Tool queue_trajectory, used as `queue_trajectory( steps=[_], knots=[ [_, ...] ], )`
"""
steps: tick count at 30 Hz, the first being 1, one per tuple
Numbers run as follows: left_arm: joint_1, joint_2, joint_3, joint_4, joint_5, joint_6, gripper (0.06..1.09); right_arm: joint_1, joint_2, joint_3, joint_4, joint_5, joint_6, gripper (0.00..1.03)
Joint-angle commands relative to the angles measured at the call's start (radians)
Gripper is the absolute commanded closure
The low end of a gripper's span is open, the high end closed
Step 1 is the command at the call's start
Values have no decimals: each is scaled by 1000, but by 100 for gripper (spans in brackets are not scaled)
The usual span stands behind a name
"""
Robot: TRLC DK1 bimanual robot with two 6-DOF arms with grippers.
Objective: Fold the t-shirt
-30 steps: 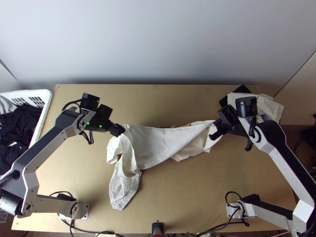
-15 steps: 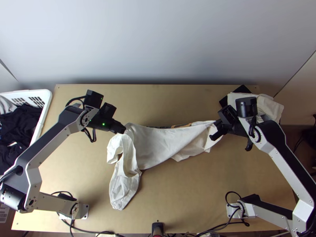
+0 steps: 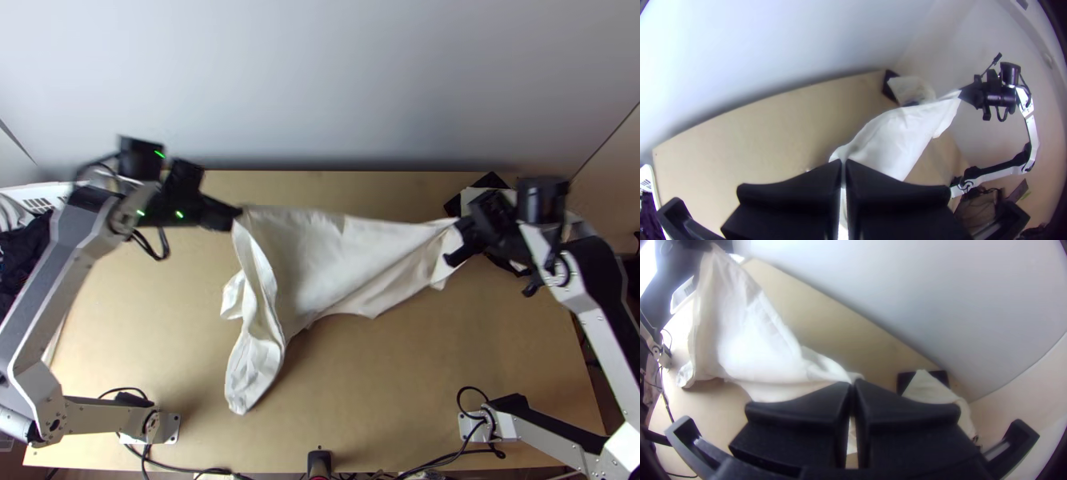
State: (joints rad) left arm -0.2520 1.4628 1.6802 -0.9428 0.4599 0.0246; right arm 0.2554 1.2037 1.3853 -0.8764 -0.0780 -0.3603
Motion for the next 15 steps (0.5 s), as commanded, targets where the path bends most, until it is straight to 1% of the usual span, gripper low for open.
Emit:
queue_trajectory(
  steps=[1, 8, 10, 15],
  knots=[
    [51, -5, 314, -94, -1, -32, 105, -18, -4, 225, -93, 24, -12, 100],
    [74, -12, 510, -122, -1, -35, 105, -8, 20, 443, -159, 72, -20, 100],
    [82, -10, 567, -116, -3, -37, 105, 10, 30, 506, -171, 99, -26, 100],
    [85, -50, 610, -16, -32, -37, 105, 58, 53, 663, -177, 173, -54, 100]
  ],
)
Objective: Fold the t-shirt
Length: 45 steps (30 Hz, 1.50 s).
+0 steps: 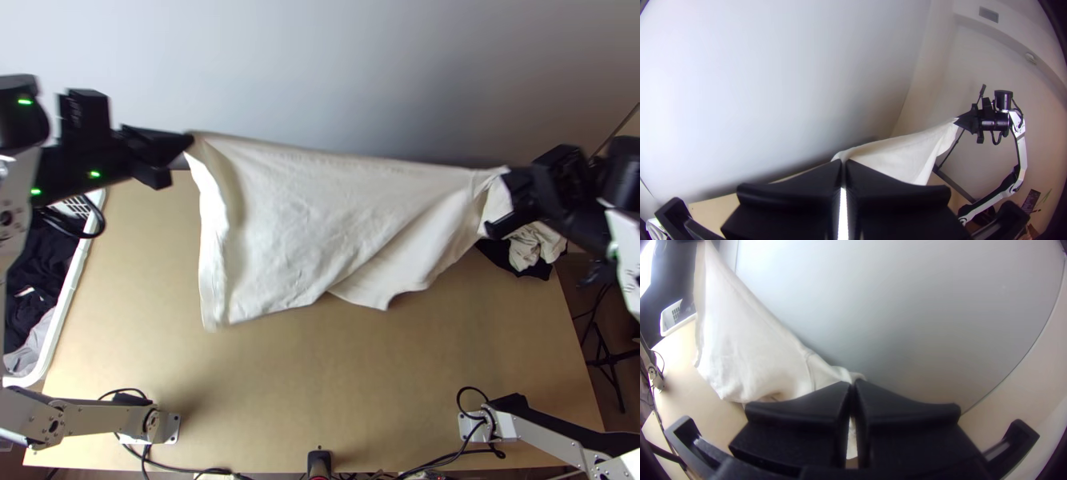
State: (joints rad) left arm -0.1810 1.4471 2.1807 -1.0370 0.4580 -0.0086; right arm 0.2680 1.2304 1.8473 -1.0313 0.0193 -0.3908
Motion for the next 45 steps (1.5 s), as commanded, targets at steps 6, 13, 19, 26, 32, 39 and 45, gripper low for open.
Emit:
queue_trajectory(
  steps=[6, 13, 19, 26, 32, 39, 45],
  knots=[
    [14, -102, 111, 201, -107, 29, 105, 123, 29, 308, -1, 177, -74, 100],
    [18, -159, 111, 267, -180, 96, 105, 186, 24, 411, 51, 283, -178, 100],
    [58, -223, 111, 288, -183, 122, 105, 195, -28, 432, 142, 317, -278, 100],
    [61, -309, 82, 235, -182, 188, 105, 195, -92, 434, 174, 317, -332, 100],
    [63, -381, 79, 193, -182, 197, 105, 195, -147, 434, 139, 303, -335, 100],
    [77, -462, 76, 95, -182, 197, 105, 195, -201, 429, -12, 248, -260, 100],
    [83, -525, 62, -40, -176, 205, 105, 194, -249, 348, -151, 177, -111, 100]
  ],
)
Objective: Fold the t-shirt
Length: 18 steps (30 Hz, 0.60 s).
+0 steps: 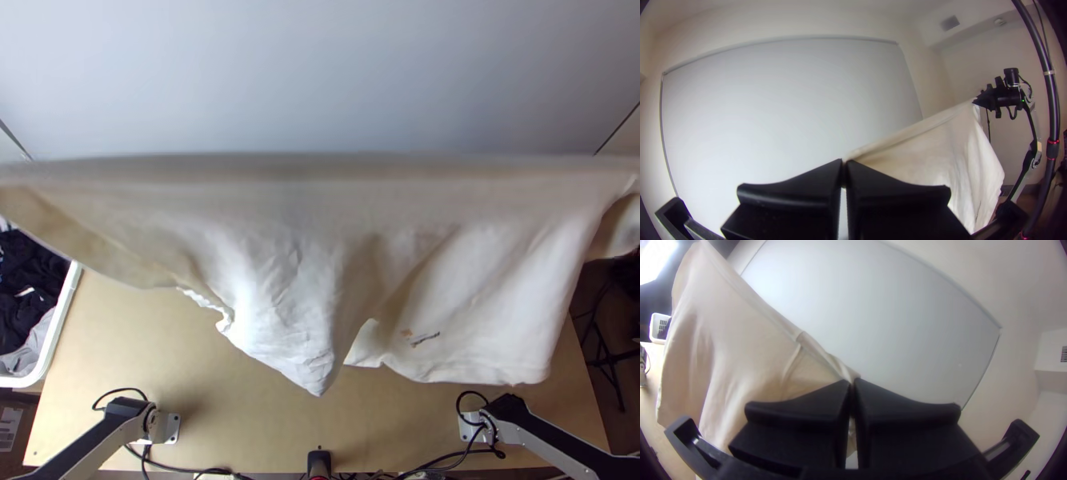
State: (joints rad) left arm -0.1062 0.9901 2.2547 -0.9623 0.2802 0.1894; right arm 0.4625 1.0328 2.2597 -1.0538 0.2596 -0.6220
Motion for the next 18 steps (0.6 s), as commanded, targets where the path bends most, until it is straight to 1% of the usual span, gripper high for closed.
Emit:
queue_trajectory(
  steps=[1, 5, 8, 10, 13, 18],
  knots=[
    [8, -74, -14, -141, 5, 7, 105, -1, -62, -94, -138, -77, 139, 100],
    [10, -84, -38, -240, 31, -13, 105, -1, -91, -189, -152, -125, 205, 100],
    [10, -85, -86, -274, 42, -47, 105, -1, -96, -250, -149, -146, 251, 100],
    [10, -87, -142, -274, 45, -71, 105, -1, -100, -301, -133, -154, 278, 100],
    [10, -90, -234, -271, 62, -108, 105, 5, -108, -393, -81, -164, 294, 100],
    [7, -88, -432, -242, 103, -133, 105, 70, -93, -526, -11, -166, 334, 100]
  ],
)
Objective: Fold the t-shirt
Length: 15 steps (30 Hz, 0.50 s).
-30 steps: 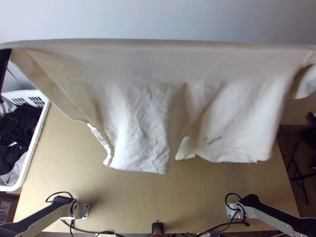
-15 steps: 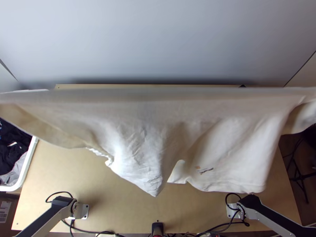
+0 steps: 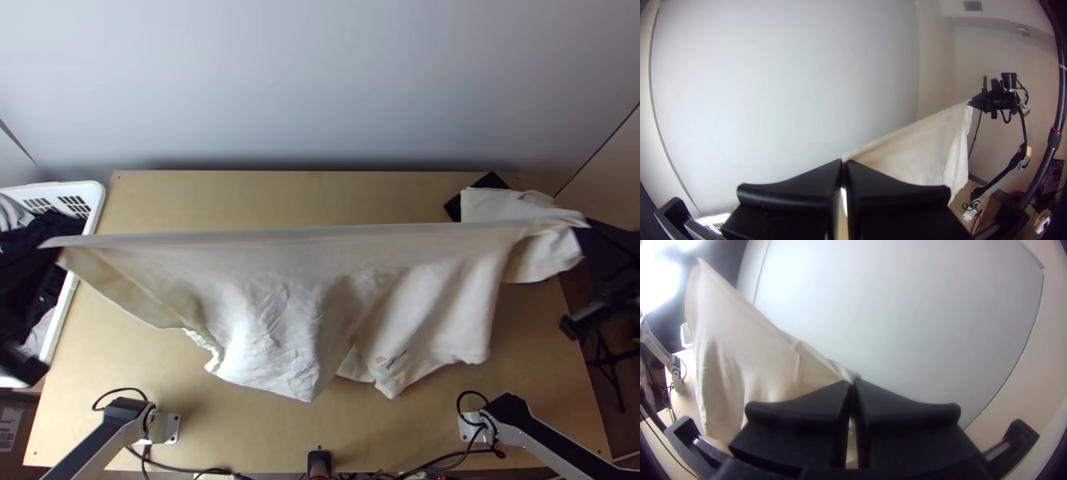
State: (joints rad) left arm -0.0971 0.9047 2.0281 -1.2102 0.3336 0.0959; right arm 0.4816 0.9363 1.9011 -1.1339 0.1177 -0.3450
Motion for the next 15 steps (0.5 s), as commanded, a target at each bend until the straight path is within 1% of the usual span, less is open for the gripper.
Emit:
queue_trajectory(
  steps=[1, 5, 9, 15],
  knots=[
    [-4, -1, -246, 31, 53, -50, 105, 54, 12, -189, 74, -26, 57, 100],
    [-41, 10, -390, 101, 58, -56, 105, 58, 45, -261, 112, -33, 57, 100],
    [-52, 16, -528, 213, 56, -58, 105, 58, 88, -315, 164, -46, 47, 100],
    [-39, 71, -646, 357, 48, -58, 105, 3, 171, -369, 252, -81, 18, 100]
  ],
)
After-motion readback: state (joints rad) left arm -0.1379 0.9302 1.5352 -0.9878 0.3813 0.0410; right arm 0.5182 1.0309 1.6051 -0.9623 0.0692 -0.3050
